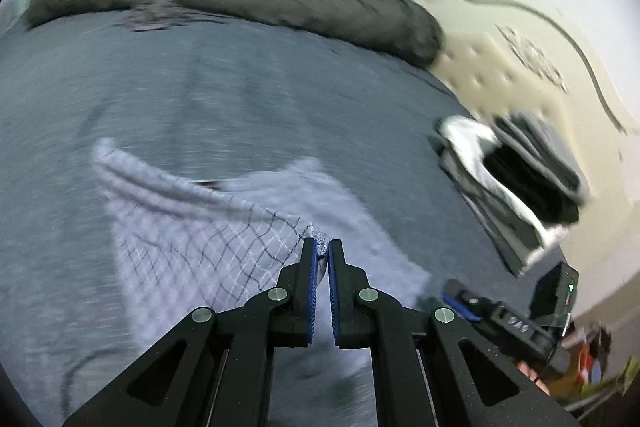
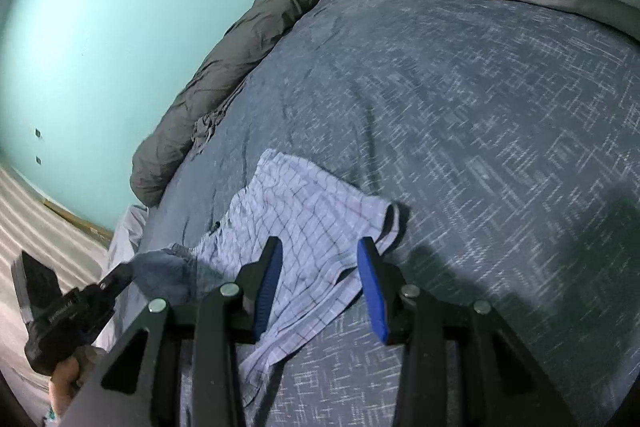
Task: Fold clothes
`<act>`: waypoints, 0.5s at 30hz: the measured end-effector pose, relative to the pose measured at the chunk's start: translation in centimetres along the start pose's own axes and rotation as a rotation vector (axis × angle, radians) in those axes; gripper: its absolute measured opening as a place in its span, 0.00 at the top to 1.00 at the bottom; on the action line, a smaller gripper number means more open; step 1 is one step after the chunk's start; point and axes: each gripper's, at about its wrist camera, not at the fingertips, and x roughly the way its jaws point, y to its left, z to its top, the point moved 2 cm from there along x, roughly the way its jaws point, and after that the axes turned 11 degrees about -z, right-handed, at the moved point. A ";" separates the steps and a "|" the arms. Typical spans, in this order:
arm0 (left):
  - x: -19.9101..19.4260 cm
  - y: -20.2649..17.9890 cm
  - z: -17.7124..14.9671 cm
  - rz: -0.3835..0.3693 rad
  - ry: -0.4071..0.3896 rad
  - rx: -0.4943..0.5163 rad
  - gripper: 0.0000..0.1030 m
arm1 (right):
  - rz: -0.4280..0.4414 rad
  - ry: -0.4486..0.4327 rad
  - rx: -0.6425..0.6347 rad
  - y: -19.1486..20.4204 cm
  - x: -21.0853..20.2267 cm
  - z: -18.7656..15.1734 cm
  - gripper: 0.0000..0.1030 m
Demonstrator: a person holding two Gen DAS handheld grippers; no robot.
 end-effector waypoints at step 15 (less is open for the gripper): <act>12.0 -3.3 -3.0 -0.023 0.267 0.023 0.66 | 0.012 0.038 0.068 -3.4 0.3 1.8 0.62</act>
